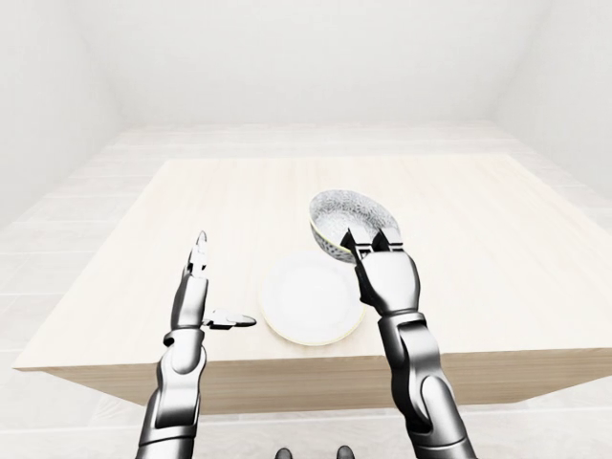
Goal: Put the bowl on the plate.
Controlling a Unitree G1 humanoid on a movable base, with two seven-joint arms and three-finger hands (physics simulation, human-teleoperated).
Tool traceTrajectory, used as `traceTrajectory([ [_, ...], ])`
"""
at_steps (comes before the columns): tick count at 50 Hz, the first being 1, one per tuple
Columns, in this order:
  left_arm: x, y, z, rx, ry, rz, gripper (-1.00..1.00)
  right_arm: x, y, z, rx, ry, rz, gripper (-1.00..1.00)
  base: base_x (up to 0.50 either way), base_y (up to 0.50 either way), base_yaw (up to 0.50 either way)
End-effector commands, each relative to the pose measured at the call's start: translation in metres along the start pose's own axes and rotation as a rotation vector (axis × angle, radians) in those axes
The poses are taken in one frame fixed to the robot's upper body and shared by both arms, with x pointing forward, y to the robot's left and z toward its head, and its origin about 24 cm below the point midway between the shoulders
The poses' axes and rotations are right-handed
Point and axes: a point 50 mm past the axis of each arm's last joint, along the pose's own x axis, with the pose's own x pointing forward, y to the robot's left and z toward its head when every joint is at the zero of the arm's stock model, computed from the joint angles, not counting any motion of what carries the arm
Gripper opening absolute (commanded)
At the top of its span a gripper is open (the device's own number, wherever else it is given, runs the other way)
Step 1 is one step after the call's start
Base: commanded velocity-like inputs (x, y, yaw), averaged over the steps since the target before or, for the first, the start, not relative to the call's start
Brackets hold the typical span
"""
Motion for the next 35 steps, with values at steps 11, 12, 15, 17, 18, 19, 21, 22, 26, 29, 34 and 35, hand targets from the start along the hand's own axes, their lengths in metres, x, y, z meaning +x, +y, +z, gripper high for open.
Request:
traceTrajectory([
  [11,0.001,-0.003,0.000,0.011,0.000,-0.004,1.00,-0.010,0.004,0.013,0.038,-0.045,-0.046,-1.00,0.00,0.00,0.00],
  [12,0.001,-0.003,0.000,0.010,-0.001,-0.004,1.00,-0.010,0.005,0.013,0.039,-0.044,-0.045,-1.00,0.00,0.00,0.00],
  [15,0.001,-0.003,0.000,0.010,0.000,-0.003,1.00,-0.010,0.007,0.012,0.041,-0.043,-0.041,-1.00,0.00,0.00,0.00],
  [17,0.000,-0.003,0.000,0.011,0.002,-0.004,1.00,-0.010,0.009,0.012,0.042,-0.042,-0.039,-1.00,0.00,0.00,0.00],
  [18,0.000,-0.004,-0.001,0.012,0.003,-0.004,1.00,-0.011,0.008,0.013,0.043,-0.046,-0.042,-1.00,0.00,0.00,0.00],
  [19,0.000,-0.004,0.000,0.013,0.003,-0.005,1.00,-0.012,0.007,0.014,0.050,-0.051,-0.044,-1.00,0.00,0.00,0.00],
  [21,0.000,-0.004,0.000,0.014,0.002,-0.004,1.00,-0.013,0.008,0.015,0.048,-0.052,-0.041,-1.00,0.00,0.00,0.00],
  [22,0.000,-0.004,0.000,0.014,-0.001,-0.004,1.00,-0.015,0.010,0.015,0.038,-0.054,-0.035,-1.00,0.00,0.00,0.00],
  [26,-0.001,-0.003,0.003,0.011,-0.014,-0.003,1.00,-0.018,0.009,0.018,0.042,-0.063,-0.035,-1.00,0.00,0.00,0.00],
  [29,-0.001,-0.003,0.004,0.012,-0.014,-0.003,1.00,-0.018,0.009,0.019,0.045,-0.066,-0.034,-1.00,0.00,0.00,0.00],
  [34,-0.001,-0.003,0.003,0.013,-0.013,-0.003,1.00,-0.018,0.011,0.018,0.043,-0.063,-0.027,-1.00,0.00,0.00,0.00],
  [35,-0.001,-0.003,0.004,0.013,-0.014,-0.002,1.00,-0.018,0.011,0.018,0.045,-0.064,-0.025,-1.00,0.00,0.00,0.00],
])
